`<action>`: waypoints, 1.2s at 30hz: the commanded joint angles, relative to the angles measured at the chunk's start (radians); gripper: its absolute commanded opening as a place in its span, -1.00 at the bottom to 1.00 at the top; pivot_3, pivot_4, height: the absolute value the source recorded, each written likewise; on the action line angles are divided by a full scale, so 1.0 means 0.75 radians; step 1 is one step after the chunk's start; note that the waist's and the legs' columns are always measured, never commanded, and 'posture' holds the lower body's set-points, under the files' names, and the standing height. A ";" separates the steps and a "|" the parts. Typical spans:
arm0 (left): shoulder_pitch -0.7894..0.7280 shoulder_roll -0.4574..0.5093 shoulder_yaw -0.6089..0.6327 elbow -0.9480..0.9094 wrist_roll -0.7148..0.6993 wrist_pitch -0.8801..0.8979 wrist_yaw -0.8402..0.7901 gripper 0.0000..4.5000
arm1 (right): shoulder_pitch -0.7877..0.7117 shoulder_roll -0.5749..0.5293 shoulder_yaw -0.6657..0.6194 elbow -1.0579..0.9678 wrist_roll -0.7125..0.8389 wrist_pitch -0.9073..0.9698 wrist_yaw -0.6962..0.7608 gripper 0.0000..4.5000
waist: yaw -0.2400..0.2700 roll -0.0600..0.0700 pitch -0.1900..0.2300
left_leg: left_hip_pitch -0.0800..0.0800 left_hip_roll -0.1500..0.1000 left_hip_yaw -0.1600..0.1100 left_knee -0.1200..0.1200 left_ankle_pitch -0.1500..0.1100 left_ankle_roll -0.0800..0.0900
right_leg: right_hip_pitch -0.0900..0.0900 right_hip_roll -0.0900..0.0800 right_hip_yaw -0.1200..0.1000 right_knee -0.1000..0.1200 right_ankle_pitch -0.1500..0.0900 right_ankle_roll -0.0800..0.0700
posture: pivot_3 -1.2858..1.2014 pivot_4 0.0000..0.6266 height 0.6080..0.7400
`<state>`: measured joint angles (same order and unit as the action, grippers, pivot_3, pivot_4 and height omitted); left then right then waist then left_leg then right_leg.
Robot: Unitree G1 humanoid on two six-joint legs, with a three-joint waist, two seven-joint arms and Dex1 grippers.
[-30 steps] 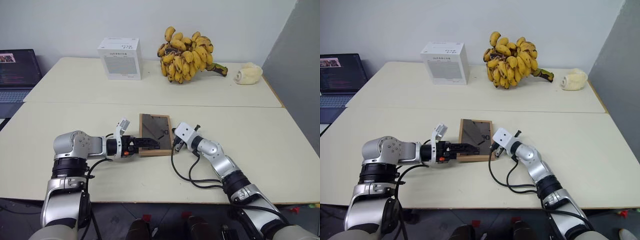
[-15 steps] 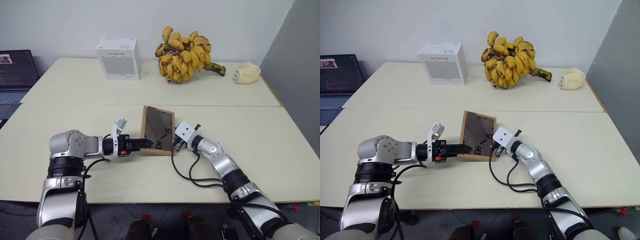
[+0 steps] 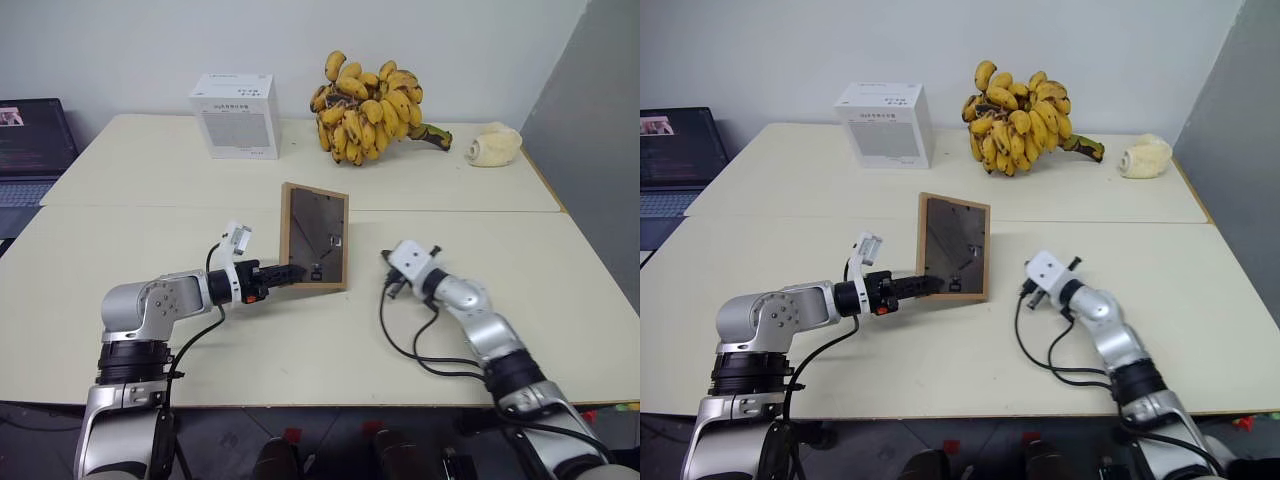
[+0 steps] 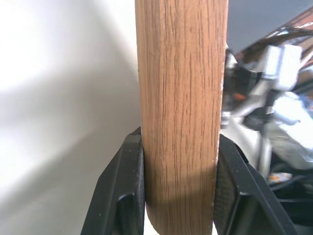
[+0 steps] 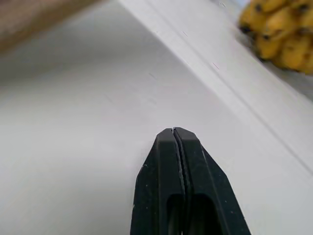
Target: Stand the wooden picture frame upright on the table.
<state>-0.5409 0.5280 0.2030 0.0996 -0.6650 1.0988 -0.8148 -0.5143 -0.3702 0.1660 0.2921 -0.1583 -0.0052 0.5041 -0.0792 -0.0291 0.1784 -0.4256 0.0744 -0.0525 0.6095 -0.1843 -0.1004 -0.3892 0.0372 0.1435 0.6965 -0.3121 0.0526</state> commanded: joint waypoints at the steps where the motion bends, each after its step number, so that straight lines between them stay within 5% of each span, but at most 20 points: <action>1: -0.012 0.009 0.095 -0.194 -0.056 -0.093 0.038 -0.44 | 0.005 -0.053 -0.167 -0.379 0.223 0.252 0.098 -0.80 | 0.001 0.000 0.000 | 0.000 0.000 0.000 0.000 0.000 0.000 | 0.000 0.000 0.000 0.000 0.000 0.000 | 0.03 -0.52 1.00; 10: -0.048 0.001 0.084 -0.400 -0.169 -0.028 0.098 -0.44 | -0.209 0.078 -0.278 -0.861 0.707 0.903 0.062 0.02 | -0.003 0.001 0.002 | 0.000 0.000 0.000 0.000 0.000 0.000 | 0.000 0.000 0.000 0.000 -0.001 0.001 | 0.03 -0.52 1.00; 18: -0.062 0.011 0.017 -0.454 -0.206 -0.010 0.102 -0.44 | -0.309 0.190 -0.220 -0.830 0.759 0.968 -0.008 0.02 | -0.001 0.001 0.002 | -0.002 0.000 0.000 0.000 0.000 0.000 | -0.001 0.000 -0.001 -0.003 -0.001 0.001 | 0.03 -0.52 1.00; 25: -0.087 0.009 -0.024 -0.434 -0.211 -0.017 0.083 -0.44 | -0.351 0.240 -0.176 -0.776 0.763 0.940 -0.022 0.61 | -0.004 0.001 0.002 | -0.002 0.000 0.000 0.000 0.000 0.000 | -0.001 0.000 -0.001 -0.002 -0.001 0.001 | 0.03 -0.52 1.00; 36: -0.193 -0.047 -0.153 -0.193 -0.089 -0.163 0.041 -0.44 | -0.400 0.305 -0.141 -0.754 0.774 0.928 -0.071 0.61 | -0.002 0.001 0.002 | -0.003 0.000 0.000 0.000 0.000 0.000 | -0.002 0.000 -0.001 -0.003 -0.001 0.001 | 0.03 -0.52 1.00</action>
<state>-0.6354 0.5028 0.1014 -0.0656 -0.7556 1.0386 -0.7594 -0.7856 -0.1519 0.0565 -0.2518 0.4127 0.7072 0.4494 -0.0804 -0.0284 0.1799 -0.4277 0.0745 -0.0529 0.6091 -0.1844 -0.1001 -0.3905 0.0374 0.1425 0.6943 -0.3125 0.0531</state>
